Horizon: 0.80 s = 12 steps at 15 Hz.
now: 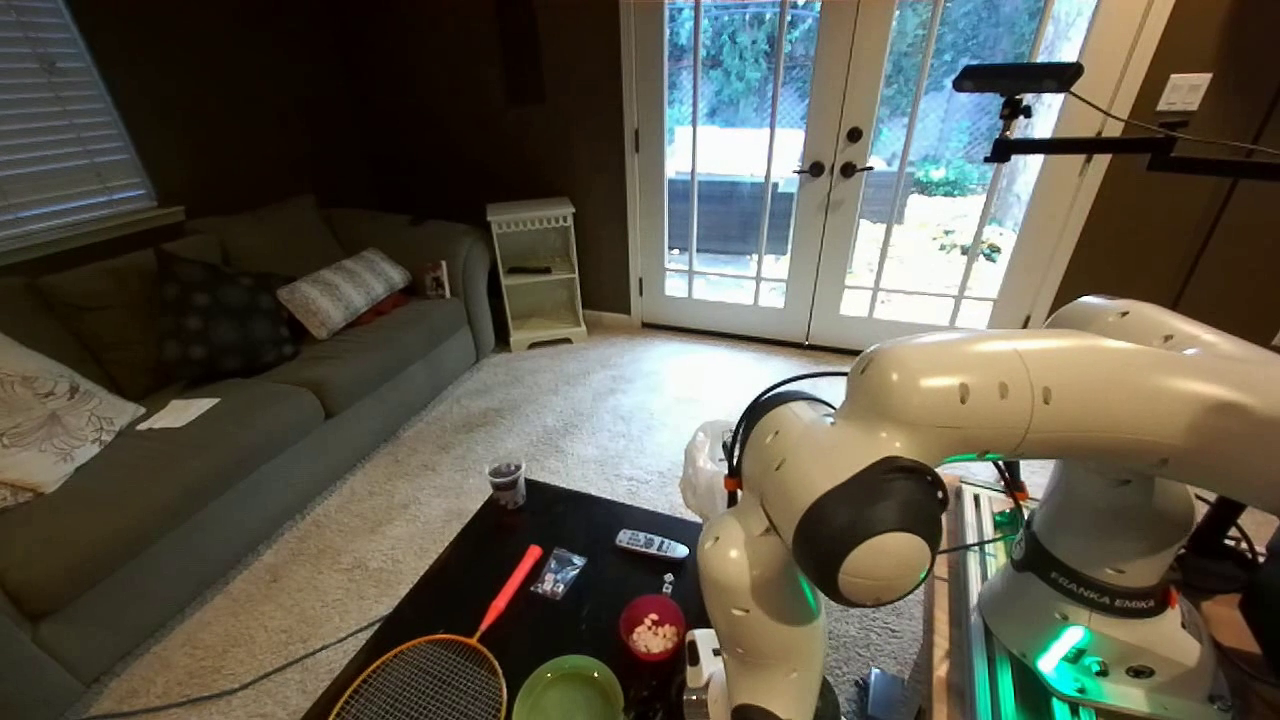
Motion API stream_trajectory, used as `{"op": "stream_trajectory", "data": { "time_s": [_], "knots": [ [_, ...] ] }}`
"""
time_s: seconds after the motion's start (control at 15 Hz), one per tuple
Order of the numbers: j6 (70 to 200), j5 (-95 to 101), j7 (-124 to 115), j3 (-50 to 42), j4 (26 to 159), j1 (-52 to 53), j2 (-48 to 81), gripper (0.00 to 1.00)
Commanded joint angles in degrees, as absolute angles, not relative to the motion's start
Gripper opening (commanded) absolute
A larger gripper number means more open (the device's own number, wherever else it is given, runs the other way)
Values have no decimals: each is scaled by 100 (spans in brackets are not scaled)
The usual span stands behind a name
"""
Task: Pick up the green object and put it back down
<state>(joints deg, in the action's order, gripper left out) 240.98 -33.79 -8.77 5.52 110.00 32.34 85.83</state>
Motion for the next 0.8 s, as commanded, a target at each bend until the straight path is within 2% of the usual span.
{"op": "stream_trajectory", "data": {
  "time_s": [0.0,0.07,0.13,0.2,0.47,0.53,0.6,0.73],
  "knots": [
    [24006,-4301,-836,421,10894,3755,8583,6],
    [23936,-4483,-833,411,10885,3843,8583,33],
    [23883,-4668,-817,385,10879,3945,8583,41],
    [23827,-4811,-819,375,10868,4027,8583,46],
    [23564,-5173,-800,286,10851,4315,8583,46],
    [23531,-5246,-782,259,10843,4372,8583,54],
    [23504,-5305,-763,240,10834,4411,8583,70],
    [23484,-5243,-819,290,10799,4326,8583,82]
  ]
}}
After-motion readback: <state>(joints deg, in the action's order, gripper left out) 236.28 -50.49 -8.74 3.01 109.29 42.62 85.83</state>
